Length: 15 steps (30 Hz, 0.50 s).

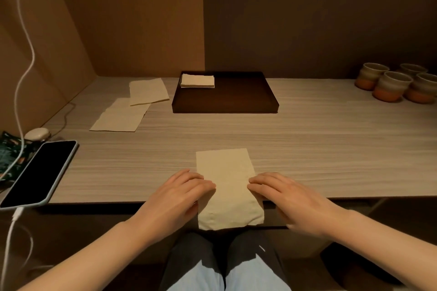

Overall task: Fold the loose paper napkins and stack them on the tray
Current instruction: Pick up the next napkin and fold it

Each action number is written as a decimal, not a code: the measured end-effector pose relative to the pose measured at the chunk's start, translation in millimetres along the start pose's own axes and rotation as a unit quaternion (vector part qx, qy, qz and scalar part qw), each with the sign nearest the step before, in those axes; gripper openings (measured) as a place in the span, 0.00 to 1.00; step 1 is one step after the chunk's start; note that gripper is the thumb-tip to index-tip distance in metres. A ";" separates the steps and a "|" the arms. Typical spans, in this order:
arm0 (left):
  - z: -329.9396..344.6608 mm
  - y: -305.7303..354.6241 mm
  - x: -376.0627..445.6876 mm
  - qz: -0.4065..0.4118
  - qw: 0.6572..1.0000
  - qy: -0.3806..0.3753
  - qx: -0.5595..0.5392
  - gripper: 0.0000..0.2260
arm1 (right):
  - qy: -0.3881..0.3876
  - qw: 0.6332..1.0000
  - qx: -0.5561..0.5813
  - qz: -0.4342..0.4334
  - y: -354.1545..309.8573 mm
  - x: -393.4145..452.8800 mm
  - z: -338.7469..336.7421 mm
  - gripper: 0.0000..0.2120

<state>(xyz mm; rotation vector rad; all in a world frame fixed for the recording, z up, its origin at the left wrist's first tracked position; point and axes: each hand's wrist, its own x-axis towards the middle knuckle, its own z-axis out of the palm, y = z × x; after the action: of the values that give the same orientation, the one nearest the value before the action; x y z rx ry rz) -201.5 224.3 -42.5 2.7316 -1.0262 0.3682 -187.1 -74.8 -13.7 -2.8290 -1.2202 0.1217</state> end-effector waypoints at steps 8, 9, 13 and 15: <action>2.0 -1.5 -4.3 -0.049 0.997 0.041 -0.048 0.15 | 0.096 0.995 -0.003 -0.031 11.1 10.2 19.9 0.30; 3.3 -1.8 -4.0 -0.057 0.996 0.043 -0.056 0.14 | 0.103 0.994 -0.006 -0.034 12.2 12.2 20.5 0.30; 3.7 -2.5 0.9 -0.102 0.987 0.059 -0.111 0.14 | 0.128 0.991 0.033 -0.028 16.9 18.5 19.9 0.24; 2.4 -2.1 5.4 -0.137 0.977 0.068 -0.150 0.13 | 0.129 0.985 0.115 0.005 17.3 22.3 16.6 0.21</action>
<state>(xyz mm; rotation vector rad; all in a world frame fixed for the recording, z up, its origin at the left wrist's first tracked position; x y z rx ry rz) -195.7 221.9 -43.4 2.4888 -0.6039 0.3190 -160.9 -70.0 -32.8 -2.5559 -1.0626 -0.0968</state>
